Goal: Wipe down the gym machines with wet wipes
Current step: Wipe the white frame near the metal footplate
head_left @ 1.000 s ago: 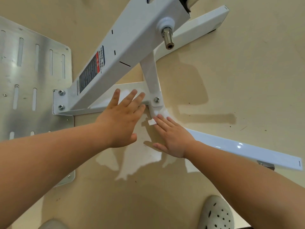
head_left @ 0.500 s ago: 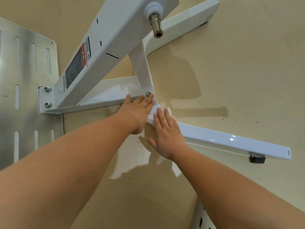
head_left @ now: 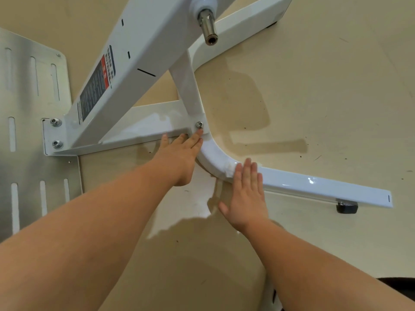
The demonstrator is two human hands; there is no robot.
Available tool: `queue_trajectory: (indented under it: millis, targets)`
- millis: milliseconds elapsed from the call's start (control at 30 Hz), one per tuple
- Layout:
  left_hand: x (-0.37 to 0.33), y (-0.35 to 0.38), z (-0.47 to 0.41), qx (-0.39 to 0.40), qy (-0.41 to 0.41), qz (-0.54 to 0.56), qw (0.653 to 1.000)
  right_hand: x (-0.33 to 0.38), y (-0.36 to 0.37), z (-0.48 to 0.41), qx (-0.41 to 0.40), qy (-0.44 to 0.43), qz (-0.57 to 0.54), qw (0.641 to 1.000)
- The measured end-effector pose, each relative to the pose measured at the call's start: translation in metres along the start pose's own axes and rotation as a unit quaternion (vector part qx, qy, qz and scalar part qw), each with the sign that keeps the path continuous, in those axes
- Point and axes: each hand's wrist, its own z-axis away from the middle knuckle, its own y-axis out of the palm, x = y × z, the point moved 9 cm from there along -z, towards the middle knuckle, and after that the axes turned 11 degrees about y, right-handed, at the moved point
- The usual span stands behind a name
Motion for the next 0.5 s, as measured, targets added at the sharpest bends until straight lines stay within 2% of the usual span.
queue_trajectory:
  millis: [100,167,333,433,500]
  targets:
    - [0.0,0.002,-0.001,-0.007,-0.004,0.018,1.0,-0.022,0.005,0.005,0.005,0.066,-0.019,0.998]
    - [-0.001,0.002,-0.002,-0.006,-0.009,0.033,0.999,-0.011,0.001,-0.002,0.018,0.087,-0.027,0.996]
    - [-0.002,0.004,-0.001,-0.004,-0.009,0.065,0.998,0.069,-0.014,-0.016,0.028,-0.069,-0.008,0.997]
    - [-0.002,0.004,0.0,-0.008,-0.009,0.066,0.998,0.062,-0.012,-0.014,0.019,-0.096,0.006,0.995]
    - [-0.002,0.004,0.0,-0.003,-0.014,0.065,0.998,0.036,-0.003,-0.008,0.011,-0.085,0.024,0.996]
